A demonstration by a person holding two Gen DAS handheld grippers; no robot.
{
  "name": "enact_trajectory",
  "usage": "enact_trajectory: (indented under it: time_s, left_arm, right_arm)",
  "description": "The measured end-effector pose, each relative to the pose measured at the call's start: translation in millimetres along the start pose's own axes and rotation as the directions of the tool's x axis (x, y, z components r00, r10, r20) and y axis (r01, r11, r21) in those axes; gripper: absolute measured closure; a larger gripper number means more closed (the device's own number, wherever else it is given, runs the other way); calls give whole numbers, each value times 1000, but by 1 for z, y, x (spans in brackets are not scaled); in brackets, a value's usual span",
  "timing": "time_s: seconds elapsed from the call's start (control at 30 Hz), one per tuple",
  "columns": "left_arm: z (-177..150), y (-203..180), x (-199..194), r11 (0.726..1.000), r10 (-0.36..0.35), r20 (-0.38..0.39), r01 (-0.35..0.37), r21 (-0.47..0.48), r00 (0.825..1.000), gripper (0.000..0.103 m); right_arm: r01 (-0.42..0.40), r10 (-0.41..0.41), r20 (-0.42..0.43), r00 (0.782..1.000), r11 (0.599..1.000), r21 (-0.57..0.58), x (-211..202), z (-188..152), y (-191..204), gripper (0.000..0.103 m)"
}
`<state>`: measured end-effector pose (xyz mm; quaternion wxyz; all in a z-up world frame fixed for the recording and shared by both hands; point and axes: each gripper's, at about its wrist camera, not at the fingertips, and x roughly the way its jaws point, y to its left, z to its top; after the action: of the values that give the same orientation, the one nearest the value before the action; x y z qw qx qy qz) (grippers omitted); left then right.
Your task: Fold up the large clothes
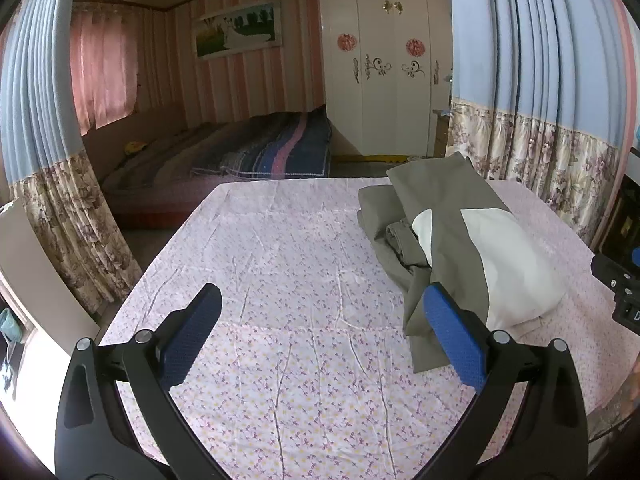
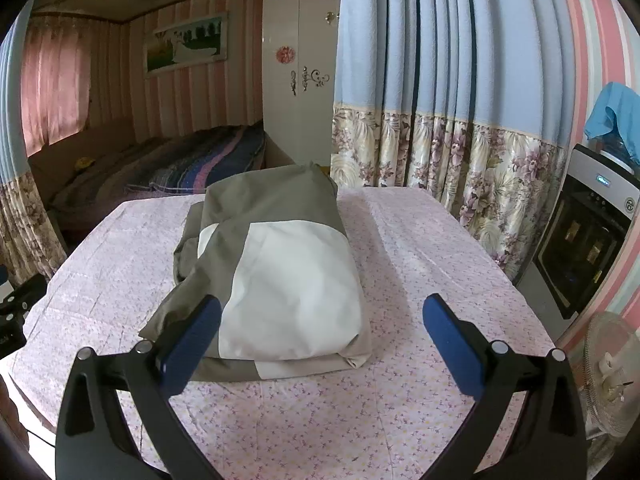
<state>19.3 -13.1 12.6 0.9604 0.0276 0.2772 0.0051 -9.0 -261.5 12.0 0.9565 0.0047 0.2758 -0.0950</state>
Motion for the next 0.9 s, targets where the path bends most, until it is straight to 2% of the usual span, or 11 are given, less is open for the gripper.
enact_trajectory:
  time_s: [0.9]
  left_arm:
    - [-1,-6,9,1000,-8,-29,8,13,1000,3]
  right_arm:
    - [18,-18,-16,1000,1000,-2,14,-1,2,2]
